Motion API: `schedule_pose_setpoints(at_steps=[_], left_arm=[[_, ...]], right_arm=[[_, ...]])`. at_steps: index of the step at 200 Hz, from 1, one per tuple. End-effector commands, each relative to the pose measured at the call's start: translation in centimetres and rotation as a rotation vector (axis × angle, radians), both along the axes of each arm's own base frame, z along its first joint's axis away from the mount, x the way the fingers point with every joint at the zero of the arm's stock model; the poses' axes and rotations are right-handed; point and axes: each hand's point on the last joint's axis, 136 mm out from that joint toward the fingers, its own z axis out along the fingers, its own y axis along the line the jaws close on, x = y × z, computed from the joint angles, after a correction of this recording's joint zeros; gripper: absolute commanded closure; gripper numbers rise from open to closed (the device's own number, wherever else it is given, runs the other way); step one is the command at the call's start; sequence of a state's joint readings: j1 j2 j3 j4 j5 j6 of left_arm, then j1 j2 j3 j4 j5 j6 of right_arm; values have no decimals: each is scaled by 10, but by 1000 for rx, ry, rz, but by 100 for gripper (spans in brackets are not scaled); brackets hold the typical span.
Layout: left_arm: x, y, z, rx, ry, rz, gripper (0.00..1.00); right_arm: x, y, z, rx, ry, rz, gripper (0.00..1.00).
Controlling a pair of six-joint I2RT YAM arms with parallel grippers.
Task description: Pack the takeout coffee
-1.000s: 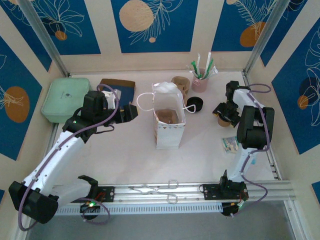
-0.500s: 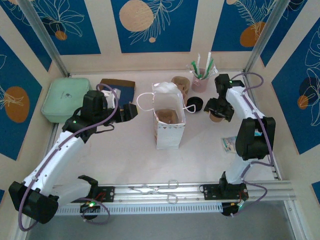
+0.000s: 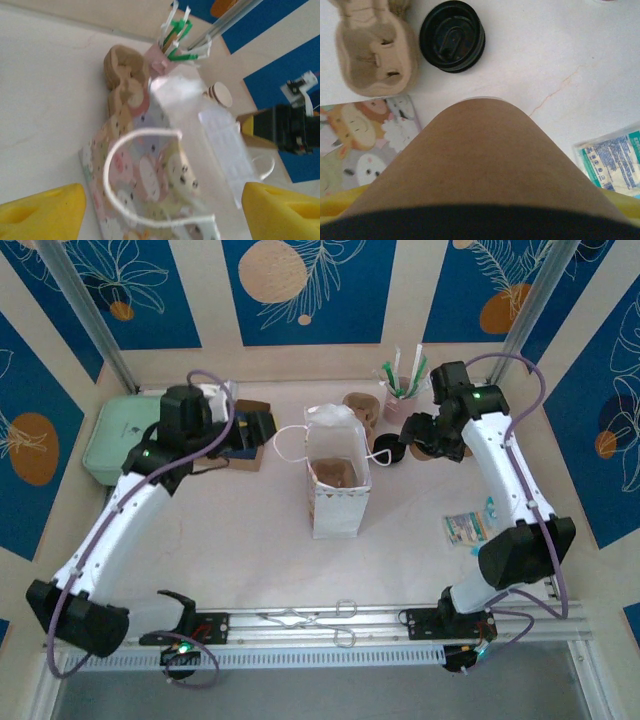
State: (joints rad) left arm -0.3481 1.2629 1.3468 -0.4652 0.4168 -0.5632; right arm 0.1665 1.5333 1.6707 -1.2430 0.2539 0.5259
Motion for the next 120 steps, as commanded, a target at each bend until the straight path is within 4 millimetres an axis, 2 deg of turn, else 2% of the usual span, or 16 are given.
schedule_pose_setpoints(at_steps=[1,36,51,71,86,105,120], left_arm=[[32,-9,26,-31,-75,-52,18],[103,-30,22,-117,-1,-127,19],[127,-44,19,-130,16,-178,20],[162,-60,-6,-172,93,-210,21],[179,-74,-28,-210,152,-244,24],[190,-91,-59,-243,216,-269,24],[189,-105,-81,-243,254,-288,24]], right_arm=[[-19,8,19,37,-15,38,42],[-32,15,36,77,-66,64,42],[-39,17,44,84,-83,79,42],[-46,20,54,96,-112,96,42],[-51,23,61,106,-131,107,43],[-56,28,69,124,-152,124,44],[-59,32,72,130,-163,138,45]])
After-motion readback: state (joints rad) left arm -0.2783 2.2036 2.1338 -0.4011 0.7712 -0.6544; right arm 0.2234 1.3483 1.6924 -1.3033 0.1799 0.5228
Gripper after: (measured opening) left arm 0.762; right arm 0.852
